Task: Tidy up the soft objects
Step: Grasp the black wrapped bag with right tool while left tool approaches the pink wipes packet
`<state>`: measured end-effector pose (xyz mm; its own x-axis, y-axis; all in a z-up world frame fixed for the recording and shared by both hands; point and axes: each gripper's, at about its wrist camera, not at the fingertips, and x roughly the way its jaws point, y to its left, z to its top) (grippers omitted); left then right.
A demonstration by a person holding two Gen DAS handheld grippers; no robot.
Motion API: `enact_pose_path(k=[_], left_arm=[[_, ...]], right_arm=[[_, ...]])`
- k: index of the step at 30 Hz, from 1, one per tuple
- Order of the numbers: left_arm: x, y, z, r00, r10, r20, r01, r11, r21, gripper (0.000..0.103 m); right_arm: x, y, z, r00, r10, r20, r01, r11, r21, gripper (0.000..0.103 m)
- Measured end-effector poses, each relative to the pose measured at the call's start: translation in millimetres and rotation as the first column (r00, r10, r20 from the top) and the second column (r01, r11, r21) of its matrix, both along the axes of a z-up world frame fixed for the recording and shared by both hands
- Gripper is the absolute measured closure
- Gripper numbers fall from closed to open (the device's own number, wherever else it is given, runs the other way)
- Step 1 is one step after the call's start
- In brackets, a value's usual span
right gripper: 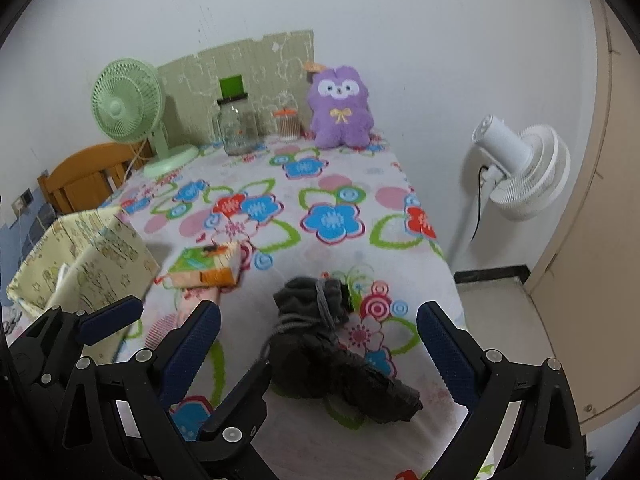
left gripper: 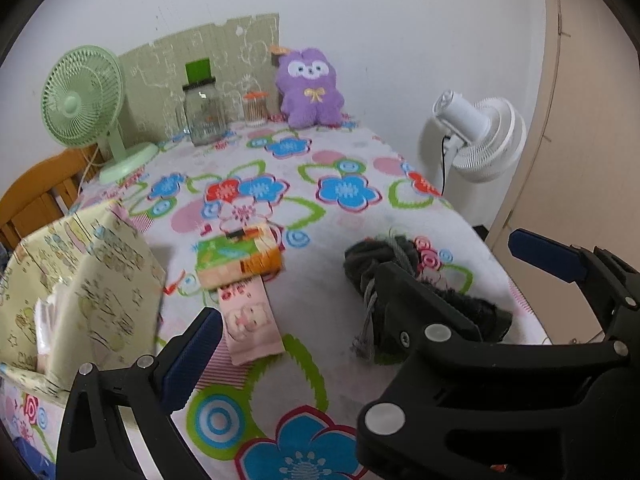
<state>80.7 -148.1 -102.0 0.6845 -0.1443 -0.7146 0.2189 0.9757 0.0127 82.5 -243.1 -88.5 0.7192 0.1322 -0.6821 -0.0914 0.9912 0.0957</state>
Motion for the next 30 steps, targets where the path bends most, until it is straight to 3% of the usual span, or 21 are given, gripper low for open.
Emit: enact_pose_path(k=[15,17,25,30], left_arm=[[7,1,-39,0.995,0.018,-0.096,-0.015,1.000,0.027,0.001],[9,2,-42,0.994,0.020,-0.108,-0.017,0.999,0.031,0.001],[10,4,-47,0.991,0.018,-0.131,-0.014,0.999,0.032,0.001],[10,9,-42,0.992,0.015,-0.125,-0.012,1.000,0.025,0.001]], right_arm=[[12,0,-46,0.993,0.016,-0.119,-0.015,1.000,0.015,0.004],[13,1,-50,0.991,0.020,-0.134,-0.017,1.000,0.021,0.008],[13,5,-59,0.982,0.039,-0.184,-0.030,0.998,0.049,0.040],[11,9,-53,0.980,0.069,-0.187,-0.059,0.997,0.058,0.052]])
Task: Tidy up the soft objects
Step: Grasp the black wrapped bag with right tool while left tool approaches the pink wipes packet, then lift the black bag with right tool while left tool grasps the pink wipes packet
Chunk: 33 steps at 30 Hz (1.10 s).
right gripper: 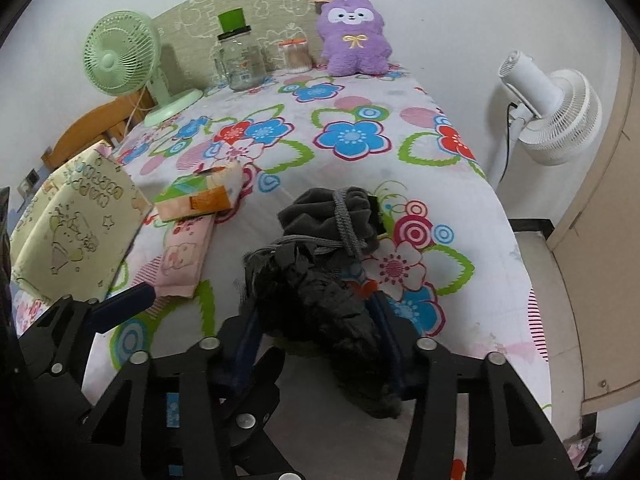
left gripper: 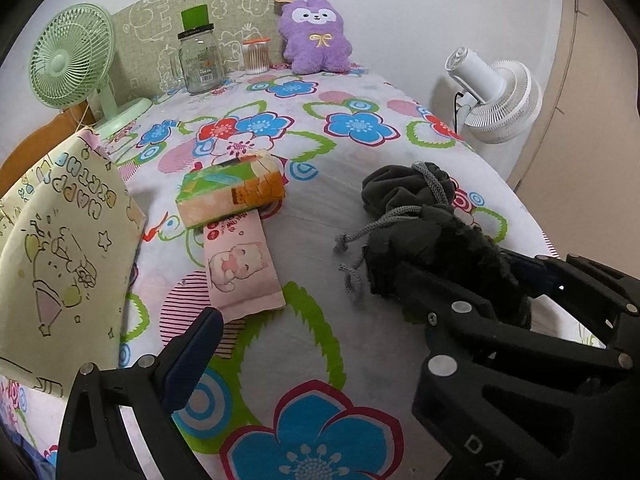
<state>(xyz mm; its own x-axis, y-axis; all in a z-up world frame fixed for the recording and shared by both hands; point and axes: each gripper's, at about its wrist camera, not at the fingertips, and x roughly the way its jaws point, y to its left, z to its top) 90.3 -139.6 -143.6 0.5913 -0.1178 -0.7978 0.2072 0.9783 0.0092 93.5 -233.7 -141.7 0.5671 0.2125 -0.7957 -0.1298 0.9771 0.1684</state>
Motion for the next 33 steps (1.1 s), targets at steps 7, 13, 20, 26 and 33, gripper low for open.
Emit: enact_pose_path(k=[7,13,20,26,33], left_arm=[[-1,11,19,0.997,0.036,0.066,-0.036,0.999,-0.002,0.001],[6,21,27,0.991,0.085,0.099,-0.087,0.996,0.008,0.001],[23,30,26,0.988,0.138,0.076,-0.137,0.990,-0.013,0.007],[35,33,27,0.982,0.175,0.078,-0.173,0.984,-0.032,0.008],[50,36,18,0.981,0.187,0.040,-0.186,0.982,-0.032,0.016]], right_arm=[[-5,9,22,0.998,0.010,0.058,-0.010,1.000,0.000,0.053],[1,16,33,0.996,0.001,0.089,-0.002,1.000,0.008,0.053],[16,23,36,0.994,-0.001,0.106,0.001,1.000,-0.006,0.053],[30,26,38,0.993,-0.009,0.117,0.010,1.000,-0.006,0.053],[44,26,32,0.993,-0.029,0.111,0.030,1.000,-0.010,0.053]])
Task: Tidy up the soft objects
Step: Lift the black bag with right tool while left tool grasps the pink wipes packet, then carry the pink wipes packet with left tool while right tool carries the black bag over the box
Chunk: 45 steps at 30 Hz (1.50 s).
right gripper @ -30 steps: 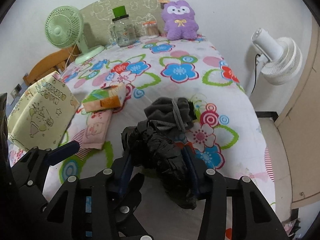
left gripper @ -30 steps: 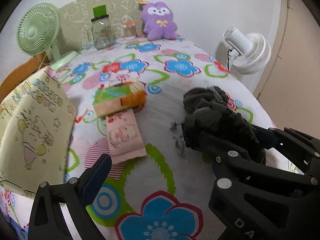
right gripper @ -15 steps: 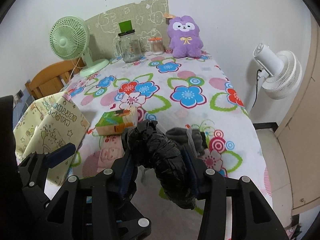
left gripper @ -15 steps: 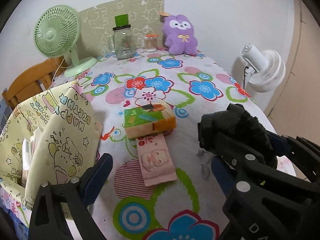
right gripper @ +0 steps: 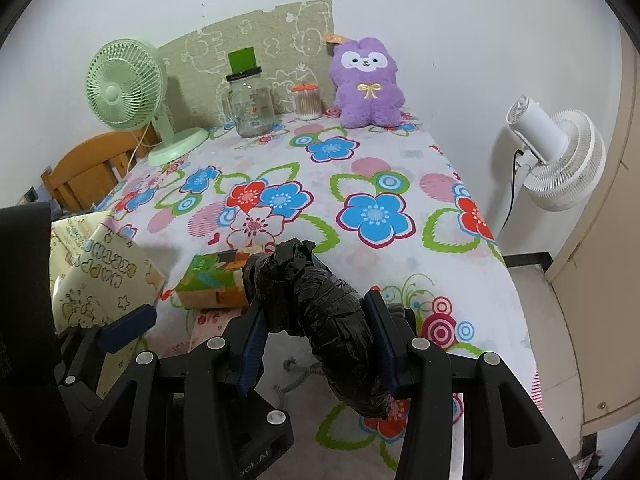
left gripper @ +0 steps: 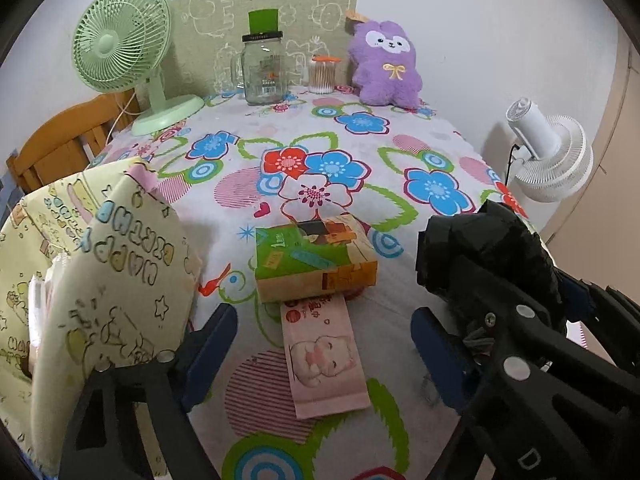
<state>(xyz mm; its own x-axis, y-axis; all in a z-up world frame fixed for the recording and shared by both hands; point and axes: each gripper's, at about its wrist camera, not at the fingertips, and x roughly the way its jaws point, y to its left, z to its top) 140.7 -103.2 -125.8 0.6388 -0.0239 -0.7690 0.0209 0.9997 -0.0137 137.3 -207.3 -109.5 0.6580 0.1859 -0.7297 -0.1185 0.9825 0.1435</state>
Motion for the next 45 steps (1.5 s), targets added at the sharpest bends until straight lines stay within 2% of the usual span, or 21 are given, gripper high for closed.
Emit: enact_pose_path(k=[7,11,15,23,34,45], left_arm=[[10,3,-12,0.999,0.013,-0.044,-0.013,1.000,-0.006,0.022],[16,6,-20,0.997,0.028,-0.072,-0.028,1.000,-0.011,0.030],[15,6,-19,0.997,0.033,-0.063,-0.033,0.999,0.002,0.034],[11,6,-17,0.997,0.001,-0.073,-0.001,1.000,-0.009,0.062],[-1,6,-14,0.996,-0.024,-0.088,0.021,0.999,-0.034,0.064],[-23,10,0,0.999,-0.034,-0.039,0.033,0.999,-0.027,0.064]], right_arm=[[8,1,-12,1.000,-0.006,-0.027,0.006,1.000,0.004,0.053],[10,3,-14,1.000,-0.010,-0.025,0.009,1.000,-0.008,0.053],[12,4,-16,1.000,-0.012,-0.027,0.011,1.000,-0.008,0.053],[14,5,-18,0.999,-0.014,-0.034,0.013,1.000,-0.012,0.052],[9,8,-18,0.999,-0.005,-0.040,0.004,1.000,-0.015,0.052],[-13,12,-8,0.999,0.000,-0.036,-0.001,1.000,-0.007,0.052]])
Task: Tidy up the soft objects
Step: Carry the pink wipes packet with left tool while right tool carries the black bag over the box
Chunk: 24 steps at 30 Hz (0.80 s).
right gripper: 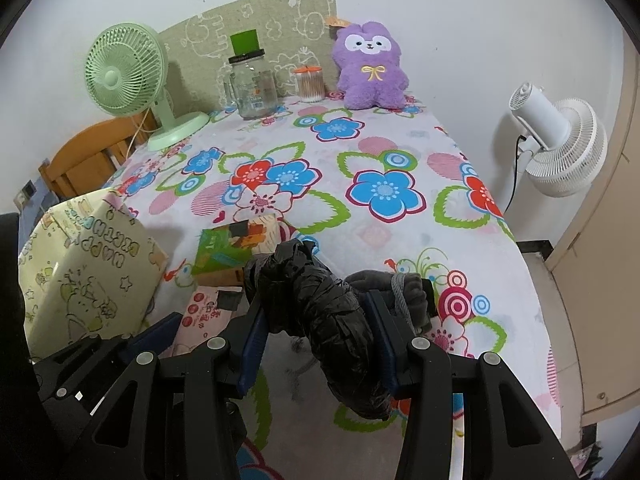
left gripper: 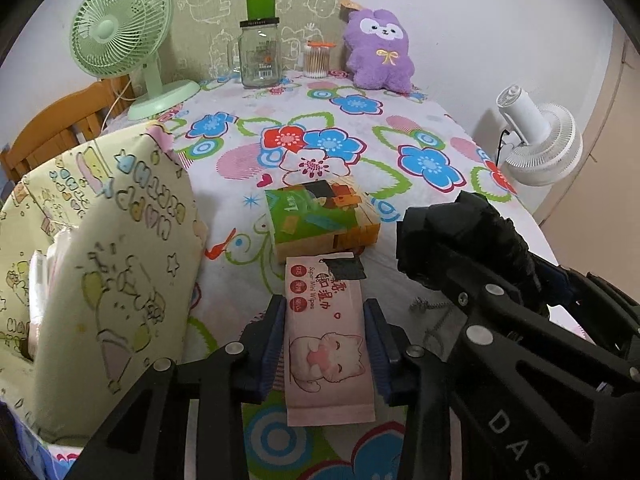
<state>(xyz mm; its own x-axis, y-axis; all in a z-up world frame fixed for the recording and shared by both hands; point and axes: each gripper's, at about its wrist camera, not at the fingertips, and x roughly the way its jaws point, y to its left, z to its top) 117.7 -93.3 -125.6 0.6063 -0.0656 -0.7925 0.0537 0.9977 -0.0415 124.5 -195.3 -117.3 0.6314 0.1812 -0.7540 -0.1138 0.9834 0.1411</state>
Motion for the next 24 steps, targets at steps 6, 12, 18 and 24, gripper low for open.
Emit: enact_pose_path(k=[6,12,18,24], left_arm=[[-12,1,10,1.000,-0.006,0.030,0.005,1.000,0.005,0.064],[-23,-1,22,0.998,-0.016,0.064,0.015,1.000,0.011,0.064],[-34,-2,37,0.995,-0.029,0.091,0.028,1.000,0.014,0.064],[-42,-4,54,0.991,-0.050,0.125,0.047,0.999,0.023,0.064]], right_arm=[[-10,0,10,1.000,0.000,0.015,0.000,1.000,0.013,0.052],[-22,0,23,0.999,-0.016,0.039,0.016,1.000,0.009,0.052],[-33,-1,39,0.998,-0.028,0.064,0.028,1.000,0.009,0.052],[-43,-3,57,0.995,-0.032,0.093,0.030,0.999,0.022,0.052]])
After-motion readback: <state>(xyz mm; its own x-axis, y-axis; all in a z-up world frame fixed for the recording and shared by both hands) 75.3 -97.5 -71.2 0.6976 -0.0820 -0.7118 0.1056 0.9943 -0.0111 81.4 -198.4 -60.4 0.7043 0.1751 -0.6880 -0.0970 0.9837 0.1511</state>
